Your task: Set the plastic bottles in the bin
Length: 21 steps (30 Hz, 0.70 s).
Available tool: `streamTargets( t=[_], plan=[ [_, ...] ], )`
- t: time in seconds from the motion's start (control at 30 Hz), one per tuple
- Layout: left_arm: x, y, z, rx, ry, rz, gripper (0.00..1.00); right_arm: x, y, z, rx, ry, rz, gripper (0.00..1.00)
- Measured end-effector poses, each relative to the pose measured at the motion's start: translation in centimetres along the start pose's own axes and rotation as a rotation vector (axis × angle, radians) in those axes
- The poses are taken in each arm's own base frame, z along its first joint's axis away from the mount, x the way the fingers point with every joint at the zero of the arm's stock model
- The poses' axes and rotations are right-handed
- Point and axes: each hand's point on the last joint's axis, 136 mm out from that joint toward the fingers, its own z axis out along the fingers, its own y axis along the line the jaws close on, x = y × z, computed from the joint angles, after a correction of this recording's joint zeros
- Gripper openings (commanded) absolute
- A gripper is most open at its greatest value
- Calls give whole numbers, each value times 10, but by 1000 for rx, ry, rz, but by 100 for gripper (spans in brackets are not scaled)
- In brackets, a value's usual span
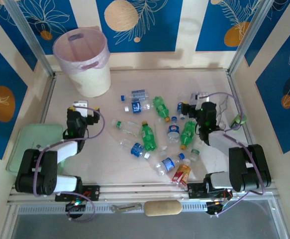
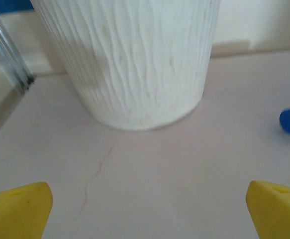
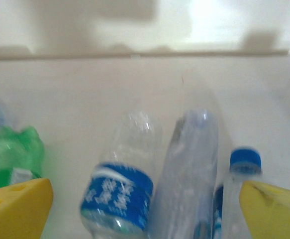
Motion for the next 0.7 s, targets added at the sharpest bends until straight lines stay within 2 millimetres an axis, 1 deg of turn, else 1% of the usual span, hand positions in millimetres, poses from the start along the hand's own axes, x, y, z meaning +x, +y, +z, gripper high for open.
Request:
streamTargets(
  t=[0.07, 0.1, 0.17, 0.23, 0.3, 0.4, 0.43, 0.5, 0.57, 0.63, 0.7],
  plan=[
    [-21, -1, -4, 15, -38, -19, 100, -20, 9, -4, -10, -22, 7, 98],
    [-34, -3, -5, 29, -53, -29, 100, -28, 14, -6, -18, -25, 10, 98],
    [-63, -9, -5, 70, -72, -35, 100, -36, 29, -8, -45, -15, 16, 98],
    [-103, -16, -5, 125, -100, -34, 100, -39, 46, -11, -81, 11, 17, 98],
    [-154, -24, -9, 185, -146, -26, 100, -40, 61, -14, -113, 43, 22, 98],
    [-218, -31, -18, 245, -199, -3, 99, -41, 77, -18, -154, 85, 46, 98],
    [-233, -32, -19, 259, -206, 8, 99, -40, 80, -19, -163, 97, 54, 98],
    [-256, -36, -17, 281, -200, 30, 99, -40, 83, -20, -174, 120, 71, 98],
    [-271, -39, -9, 298, -167, 56, 100, -37, 85, -22, -181, 142, 83, 98],
    [-277, -42, 5, 314, -119, 78, 100, -31, 85, -23, -185, 168, 84, 98],
    [-279, -47, 23, 343, -53, 100, 99, -25, 86, -24, -186, 196, 83, 98]
  ],
)
